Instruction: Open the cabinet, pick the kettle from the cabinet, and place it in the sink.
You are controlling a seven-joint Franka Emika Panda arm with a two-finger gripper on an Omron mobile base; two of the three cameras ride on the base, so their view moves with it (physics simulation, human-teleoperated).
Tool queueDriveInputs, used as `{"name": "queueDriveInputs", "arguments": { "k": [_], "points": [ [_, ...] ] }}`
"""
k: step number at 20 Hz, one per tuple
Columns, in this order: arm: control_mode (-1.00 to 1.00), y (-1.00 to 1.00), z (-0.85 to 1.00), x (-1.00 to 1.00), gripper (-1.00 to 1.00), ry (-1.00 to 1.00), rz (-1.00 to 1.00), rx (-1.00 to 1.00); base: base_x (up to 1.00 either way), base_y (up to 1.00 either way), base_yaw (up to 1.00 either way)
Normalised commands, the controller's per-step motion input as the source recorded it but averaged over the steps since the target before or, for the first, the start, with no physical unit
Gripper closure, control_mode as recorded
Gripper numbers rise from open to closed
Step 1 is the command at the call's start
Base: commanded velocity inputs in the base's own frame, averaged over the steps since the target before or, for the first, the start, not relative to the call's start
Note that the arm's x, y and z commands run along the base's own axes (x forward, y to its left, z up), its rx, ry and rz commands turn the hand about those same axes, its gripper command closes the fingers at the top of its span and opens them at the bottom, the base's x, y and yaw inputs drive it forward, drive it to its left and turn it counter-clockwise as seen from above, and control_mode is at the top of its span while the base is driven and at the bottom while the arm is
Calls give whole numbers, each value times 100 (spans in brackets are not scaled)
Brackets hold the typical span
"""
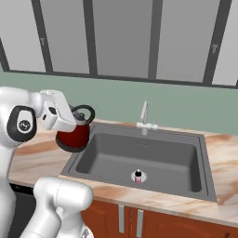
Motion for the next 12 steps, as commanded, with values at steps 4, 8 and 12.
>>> {"name": "queueDriveInputs", "arguments": {
  "k": [4, 8, 12],
  "points": [
    [-100, -23, -19, 4, 100, 0, 0, 0, 0, 0, 0],
    [-100, -18, -23, 11, 100, 0, 0, 0, 0, 0, 0],
    [-100, -14, -18, 25, 100, 0, 5, 0, 0, 0, 0]
  ]
}}
